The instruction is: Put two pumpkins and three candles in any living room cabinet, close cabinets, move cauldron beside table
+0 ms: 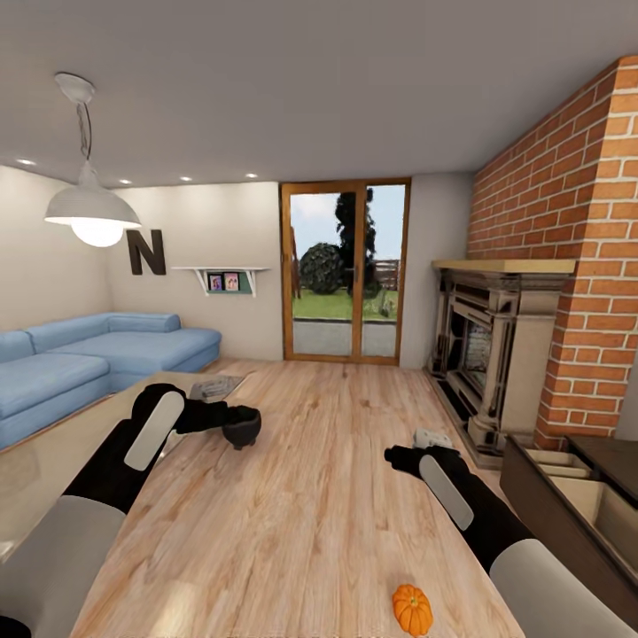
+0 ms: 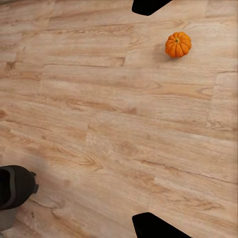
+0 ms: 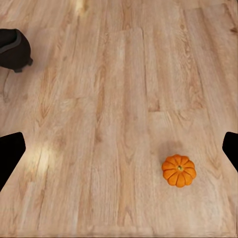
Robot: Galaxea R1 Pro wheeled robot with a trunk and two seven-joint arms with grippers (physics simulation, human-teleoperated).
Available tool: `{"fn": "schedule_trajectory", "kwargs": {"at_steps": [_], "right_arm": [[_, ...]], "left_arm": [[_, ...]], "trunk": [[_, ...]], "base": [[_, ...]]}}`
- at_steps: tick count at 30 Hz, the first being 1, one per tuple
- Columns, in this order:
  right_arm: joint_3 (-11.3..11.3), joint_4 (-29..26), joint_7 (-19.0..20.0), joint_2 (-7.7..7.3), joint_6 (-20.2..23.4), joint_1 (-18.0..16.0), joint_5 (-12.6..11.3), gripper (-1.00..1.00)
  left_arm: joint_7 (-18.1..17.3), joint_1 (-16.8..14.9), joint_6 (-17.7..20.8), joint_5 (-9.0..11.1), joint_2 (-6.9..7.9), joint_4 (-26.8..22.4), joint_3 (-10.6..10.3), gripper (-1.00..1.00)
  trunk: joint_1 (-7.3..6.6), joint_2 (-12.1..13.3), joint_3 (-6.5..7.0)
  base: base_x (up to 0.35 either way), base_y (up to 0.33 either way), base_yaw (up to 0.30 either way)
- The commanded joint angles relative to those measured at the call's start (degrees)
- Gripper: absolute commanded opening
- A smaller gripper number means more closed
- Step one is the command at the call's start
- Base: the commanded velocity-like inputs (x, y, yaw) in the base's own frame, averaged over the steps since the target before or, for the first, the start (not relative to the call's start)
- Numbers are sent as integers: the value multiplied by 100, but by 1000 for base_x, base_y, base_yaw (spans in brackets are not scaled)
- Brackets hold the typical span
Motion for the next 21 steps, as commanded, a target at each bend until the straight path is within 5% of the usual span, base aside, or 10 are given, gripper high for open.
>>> {"fn": "schedule_trajectory", "kwargs": {"at_steps": [1,13,21], "right_arm": [[22,-6,-55,-4,53,-6,-62,100],[4,6,-33,-1,344,-6,-62,100],[3,7,-32,-9,351,-6,-63,100]], "left_arm": [[60,-5,6,59,7,-8,-13,100],[60,-5,9,73,13,-11,-12,100],[60,-4,11,76,13,-8,-12,100]], "trunk": [[0,-5,-16],[0,-5,-126],[0,-5,-200]], "base": [[0,0,0],[5,5,0],[162,176,0]]}}
